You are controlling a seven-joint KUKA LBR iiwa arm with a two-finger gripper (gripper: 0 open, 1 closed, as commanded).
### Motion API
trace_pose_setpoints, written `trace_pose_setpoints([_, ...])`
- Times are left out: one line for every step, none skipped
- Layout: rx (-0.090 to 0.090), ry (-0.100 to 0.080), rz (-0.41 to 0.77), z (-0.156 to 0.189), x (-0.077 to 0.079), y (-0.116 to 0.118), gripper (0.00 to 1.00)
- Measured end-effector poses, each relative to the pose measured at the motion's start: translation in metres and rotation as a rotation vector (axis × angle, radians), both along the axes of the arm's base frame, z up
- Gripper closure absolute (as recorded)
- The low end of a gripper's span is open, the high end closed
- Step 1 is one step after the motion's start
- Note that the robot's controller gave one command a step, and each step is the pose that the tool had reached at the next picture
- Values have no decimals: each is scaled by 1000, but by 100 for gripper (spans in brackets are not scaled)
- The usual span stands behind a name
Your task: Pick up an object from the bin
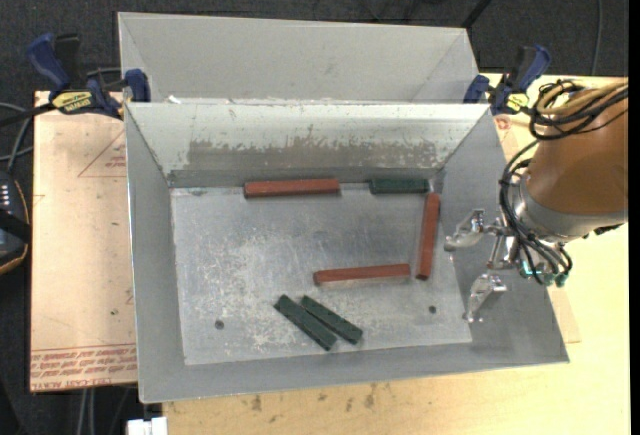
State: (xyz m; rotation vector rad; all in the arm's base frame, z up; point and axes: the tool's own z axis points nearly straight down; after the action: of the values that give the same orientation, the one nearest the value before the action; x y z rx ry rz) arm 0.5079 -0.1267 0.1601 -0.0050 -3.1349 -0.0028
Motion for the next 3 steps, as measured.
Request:
trace_pose_setpoints([-1,-7,3,4,2,0,0])
trace_pose_setpoints([-1,-16,89,-79,42,37,100])
trace_pose_setpoints([-1,-16,89,-79,42,37,100])
